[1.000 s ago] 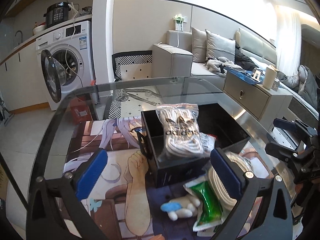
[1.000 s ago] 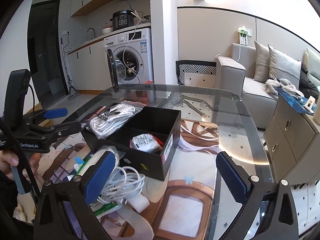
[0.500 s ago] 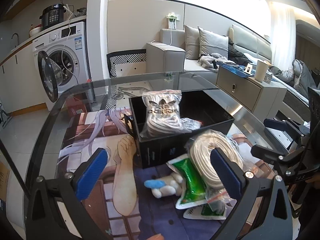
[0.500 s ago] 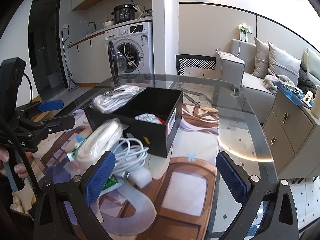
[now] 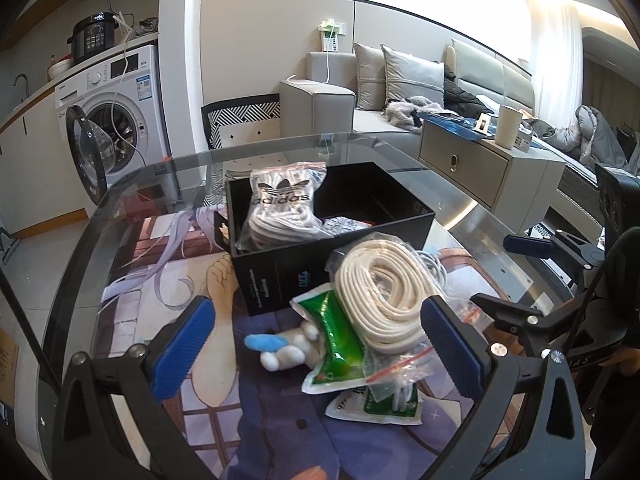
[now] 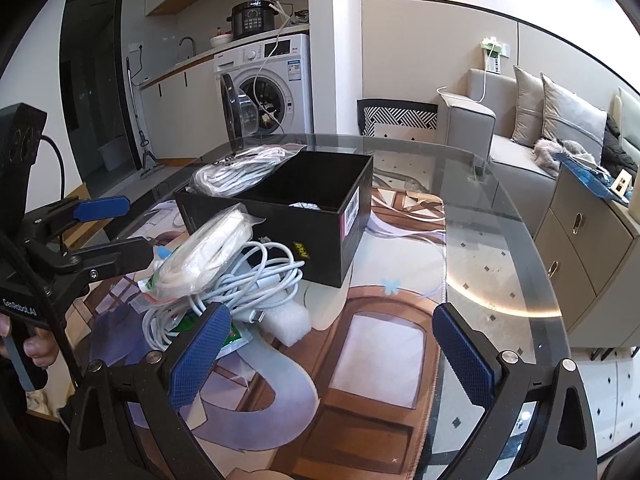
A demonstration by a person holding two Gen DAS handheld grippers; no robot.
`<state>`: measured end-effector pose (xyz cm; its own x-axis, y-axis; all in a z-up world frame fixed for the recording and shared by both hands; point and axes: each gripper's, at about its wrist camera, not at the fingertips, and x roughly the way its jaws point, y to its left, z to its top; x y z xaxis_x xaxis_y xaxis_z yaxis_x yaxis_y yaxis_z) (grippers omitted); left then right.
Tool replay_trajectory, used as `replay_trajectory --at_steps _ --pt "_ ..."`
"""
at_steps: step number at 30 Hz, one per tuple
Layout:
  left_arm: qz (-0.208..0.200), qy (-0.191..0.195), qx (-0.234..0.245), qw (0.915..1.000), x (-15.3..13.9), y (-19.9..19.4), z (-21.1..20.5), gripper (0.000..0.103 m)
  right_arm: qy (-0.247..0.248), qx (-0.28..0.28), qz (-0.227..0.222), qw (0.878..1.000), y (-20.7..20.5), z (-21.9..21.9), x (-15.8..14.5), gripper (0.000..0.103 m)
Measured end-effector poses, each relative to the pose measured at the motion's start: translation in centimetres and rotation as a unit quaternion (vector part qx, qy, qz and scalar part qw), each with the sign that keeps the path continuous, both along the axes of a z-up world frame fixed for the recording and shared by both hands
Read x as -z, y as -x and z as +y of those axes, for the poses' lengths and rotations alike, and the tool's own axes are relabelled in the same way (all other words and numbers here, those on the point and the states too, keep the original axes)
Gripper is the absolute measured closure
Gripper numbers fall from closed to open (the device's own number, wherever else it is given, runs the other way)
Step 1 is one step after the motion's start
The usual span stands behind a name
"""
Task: Organize soft objects
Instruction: 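Move left gripper to coiled white rope bag while right gripper moves to white cables, then close left gripper on the zip bag of coiled white rope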
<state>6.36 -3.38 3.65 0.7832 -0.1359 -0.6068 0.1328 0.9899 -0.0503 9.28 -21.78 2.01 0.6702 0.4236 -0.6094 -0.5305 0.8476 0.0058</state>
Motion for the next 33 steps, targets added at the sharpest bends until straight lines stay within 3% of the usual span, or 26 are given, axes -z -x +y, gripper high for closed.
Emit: replay_trajectory --at_steps 23,26,31,33 --pt "0.049 0.038 0.032 0.9975 0.4 -3.2 -1.7 0.000 0.035 -0.033 0.000 0.999 1.0 0.8 0.9 0.001" --pt "0.060 0.047 0.036 0.9964 0.8 -3.8 -1.9 0.003 0.036 -0.032 0.000 0.999 1.0 0.8 0.9 0.001" --pt "0.075 0.054 0.053 0.9943 1.4 -4.3 -2.4 0.021 0.034 -0.031 0.003 0.999 0.8 0.6 1.0 0.001" --pt "0.075 0.050 0.055 0.9944 1.6 -4.3 -2.5 0.022 0.034 -0.031 0.003 0.999 0.7 0.6 1.0 0.001"
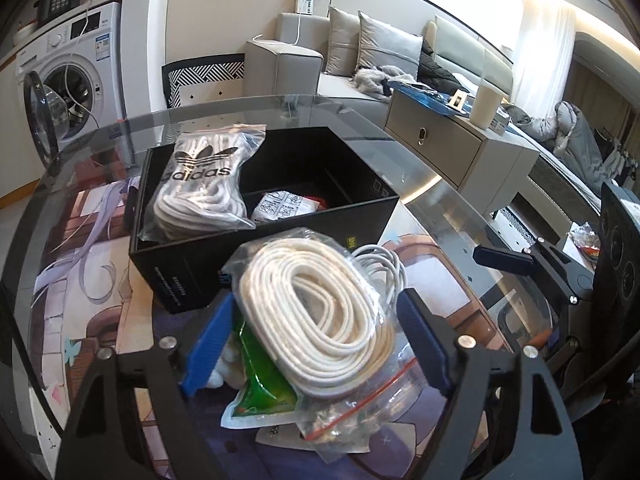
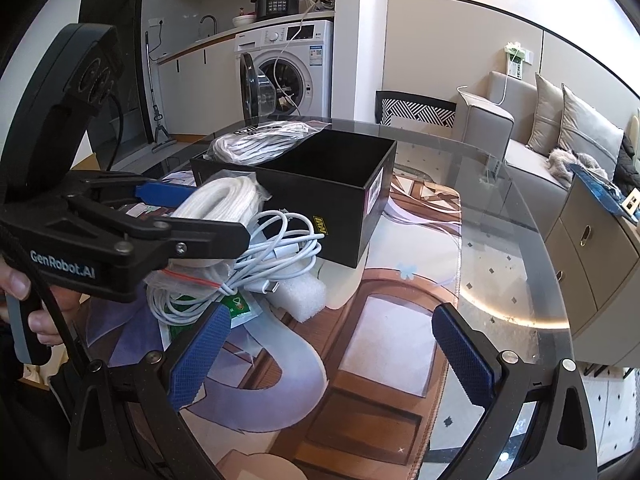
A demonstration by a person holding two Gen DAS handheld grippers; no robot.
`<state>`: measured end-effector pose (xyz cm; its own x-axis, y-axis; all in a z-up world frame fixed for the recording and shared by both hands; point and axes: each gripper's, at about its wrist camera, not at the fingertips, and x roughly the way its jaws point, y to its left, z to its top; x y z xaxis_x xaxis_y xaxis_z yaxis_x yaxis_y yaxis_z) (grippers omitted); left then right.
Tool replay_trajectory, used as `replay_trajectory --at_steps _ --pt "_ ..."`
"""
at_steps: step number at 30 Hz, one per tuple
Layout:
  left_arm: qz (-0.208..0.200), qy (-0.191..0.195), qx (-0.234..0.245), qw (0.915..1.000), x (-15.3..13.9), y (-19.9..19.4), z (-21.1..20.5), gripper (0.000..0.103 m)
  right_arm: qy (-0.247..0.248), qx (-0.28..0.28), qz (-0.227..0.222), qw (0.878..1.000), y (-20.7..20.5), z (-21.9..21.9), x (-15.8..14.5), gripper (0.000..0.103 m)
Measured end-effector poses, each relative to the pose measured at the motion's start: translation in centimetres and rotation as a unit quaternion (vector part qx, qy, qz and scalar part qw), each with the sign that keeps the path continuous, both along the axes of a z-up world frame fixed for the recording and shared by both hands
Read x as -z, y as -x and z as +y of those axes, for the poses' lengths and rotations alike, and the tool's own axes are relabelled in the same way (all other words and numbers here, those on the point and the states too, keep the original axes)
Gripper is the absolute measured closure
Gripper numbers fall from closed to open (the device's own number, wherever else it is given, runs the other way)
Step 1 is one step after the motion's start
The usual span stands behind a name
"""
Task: Organize soft objects
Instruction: 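Close left gripper on the zip bag of coiled white rope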
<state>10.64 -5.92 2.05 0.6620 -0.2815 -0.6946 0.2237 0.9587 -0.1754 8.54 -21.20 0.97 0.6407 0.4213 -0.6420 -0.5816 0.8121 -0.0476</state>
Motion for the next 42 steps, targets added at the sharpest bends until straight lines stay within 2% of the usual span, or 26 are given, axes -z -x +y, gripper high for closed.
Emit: replay_trajectory --at_steps 5,16,30,33,42 --pt "-0.005 0.003 0.002 1.0000 -0.1 0.2 0.0 0.032 0.000 0.001 0.001 1.000 -0.1 -0.1 0.1 0.001" --pt "-0.012 0.012 0.012 0.9998 -0.3 0.7 0.7 0.066 0.000 0.001 0.000 1.000 -0.1 -0.2 0.1 0.001" --pt "-0.039 0.020 0.005 0.9990 -1.7 2.5 2.7 0.069 -0.010 0.001 0.000 1.000 -0.1 -0.3 -0.2 0.001" --pt "-0.050 0.000 -0.008 0.9987 -1.8 3.0 3.2 0.069 -0.012 0.000 0.001 1.000 0.0 -0.1 -0.2 0.001" --pt "-0.060 -0.003 -0.026 0.9978 -2.0 3.8 5.0 0.069 -0.032 -0.004 0.019 0.999 -0.1 0.7 -0.2 0.001"
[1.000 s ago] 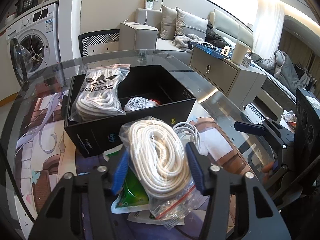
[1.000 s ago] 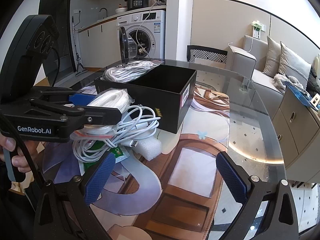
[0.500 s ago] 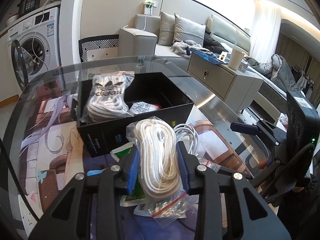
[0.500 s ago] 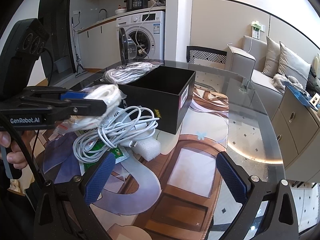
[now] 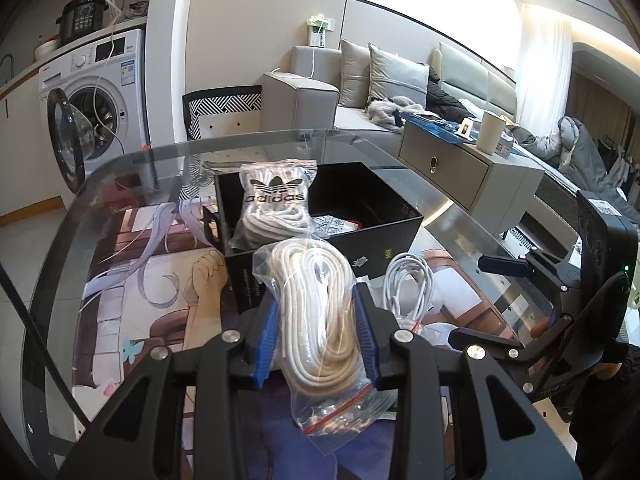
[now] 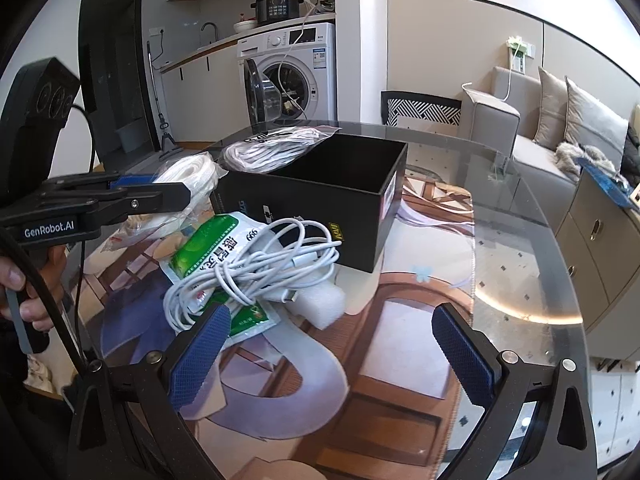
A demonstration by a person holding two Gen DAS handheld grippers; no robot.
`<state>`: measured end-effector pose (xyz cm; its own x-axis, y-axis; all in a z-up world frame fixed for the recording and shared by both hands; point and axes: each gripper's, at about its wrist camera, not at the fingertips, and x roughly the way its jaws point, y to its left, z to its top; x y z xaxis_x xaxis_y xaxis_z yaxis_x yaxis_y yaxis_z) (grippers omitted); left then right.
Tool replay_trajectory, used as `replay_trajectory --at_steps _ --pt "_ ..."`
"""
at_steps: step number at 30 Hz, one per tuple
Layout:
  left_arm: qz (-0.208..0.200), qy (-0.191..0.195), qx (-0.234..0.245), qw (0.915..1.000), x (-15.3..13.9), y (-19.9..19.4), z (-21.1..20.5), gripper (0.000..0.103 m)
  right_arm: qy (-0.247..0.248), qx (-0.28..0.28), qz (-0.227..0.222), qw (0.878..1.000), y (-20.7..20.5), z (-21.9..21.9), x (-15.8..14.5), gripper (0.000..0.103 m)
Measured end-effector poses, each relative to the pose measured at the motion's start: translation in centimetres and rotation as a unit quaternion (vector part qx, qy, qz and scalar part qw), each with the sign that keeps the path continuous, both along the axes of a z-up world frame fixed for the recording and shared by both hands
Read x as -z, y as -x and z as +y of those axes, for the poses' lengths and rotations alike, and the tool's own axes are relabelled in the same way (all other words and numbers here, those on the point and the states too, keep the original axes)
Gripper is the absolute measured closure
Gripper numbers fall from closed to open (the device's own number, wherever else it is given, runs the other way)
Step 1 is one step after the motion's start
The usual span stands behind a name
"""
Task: Organize soft objects
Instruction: 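Close left gripper on the zip bag of coiled white rope, then grasp white cable bundle with right gripper while left gripper holds rope bag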
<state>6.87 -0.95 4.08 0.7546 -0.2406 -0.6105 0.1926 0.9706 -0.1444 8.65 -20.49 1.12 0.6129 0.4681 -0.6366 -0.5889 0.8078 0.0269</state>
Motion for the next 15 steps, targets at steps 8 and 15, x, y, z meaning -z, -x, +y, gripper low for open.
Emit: replay_trajectory --at_steps 8,15 --pt "-0.004 0.008 -0.008 0.9999 0.0 0.2 1.2 0.069 -0.031 0.028 0.020 0.999 -0.1 1.4 -0.4 0.001" --pt "-0.004 0.013 -0.011 0.9998 0.1 0.3 1.9 0.069 -0.044 0.071 0.052 0.995 -0.6 2.9 0.0 0.001"
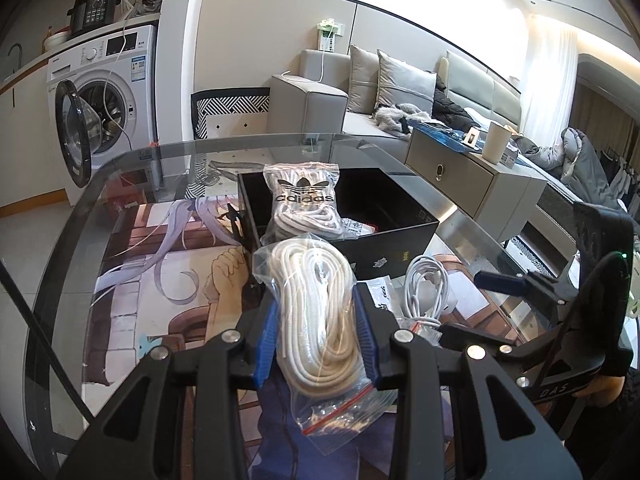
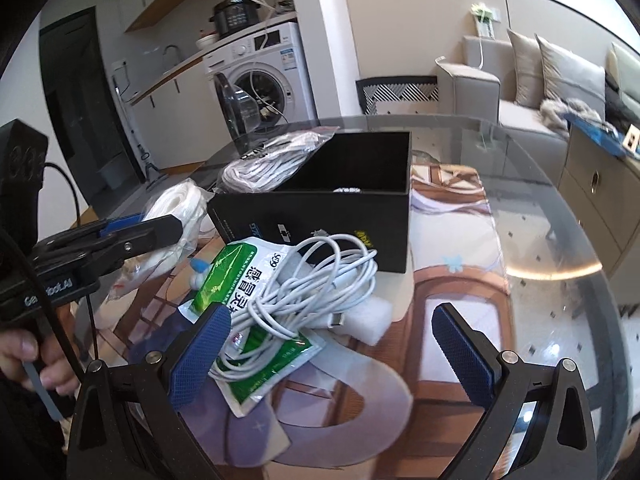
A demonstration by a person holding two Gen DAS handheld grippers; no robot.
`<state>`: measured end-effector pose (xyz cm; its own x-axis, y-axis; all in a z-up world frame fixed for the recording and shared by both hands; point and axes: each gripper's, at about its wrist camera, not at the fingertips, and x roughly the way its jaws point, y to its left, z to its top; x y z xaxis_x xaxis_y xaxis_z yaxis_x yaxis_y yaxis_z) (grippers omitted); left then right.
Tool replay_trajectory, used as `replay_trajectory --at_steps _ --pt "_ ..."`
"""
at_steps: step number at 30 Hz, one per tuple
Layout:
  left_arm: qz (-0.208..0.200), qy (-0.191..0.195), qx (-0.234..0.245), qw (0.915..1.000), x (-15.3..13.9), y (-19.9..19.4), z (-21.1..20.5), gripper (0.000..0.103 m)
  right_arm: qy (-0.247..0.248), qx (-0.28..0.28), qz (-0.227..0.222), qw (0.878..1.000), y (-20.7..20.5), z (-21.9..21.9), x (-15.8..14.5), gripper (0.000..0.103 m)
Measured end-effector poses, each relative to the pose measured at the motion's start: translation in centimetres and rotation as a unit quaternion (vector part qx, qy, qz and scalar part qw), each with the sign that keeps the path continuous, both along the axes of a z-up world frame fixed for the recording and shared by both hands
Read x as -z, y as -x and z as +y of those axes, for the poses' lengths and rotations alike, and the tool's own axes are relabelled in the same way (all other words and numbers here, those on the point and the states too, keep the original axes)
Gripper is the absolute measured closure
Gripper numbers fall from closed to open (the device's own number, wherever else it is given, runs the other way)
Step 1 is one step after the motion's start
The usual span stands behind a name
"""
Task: Organize soft objects
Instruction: 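Grasp white cable bundle with right gripper while left gripper holds rope bag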
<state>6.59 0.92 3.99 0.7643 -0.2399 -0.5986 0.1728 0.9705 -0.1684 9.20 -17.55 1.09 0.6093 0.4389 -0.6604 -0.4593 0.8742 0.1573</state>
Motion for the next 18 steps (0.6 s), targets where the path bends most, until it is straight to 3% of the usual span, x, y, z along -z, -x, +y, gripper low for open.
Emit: replay_trajectory --at_steps 18 --pt "0.005 0.012 -0.006 0.9999 0.5 0.1 1.0 0.069 -0.004 0.033 0.042 0.999 0.2 1.1 1.1 0.001"
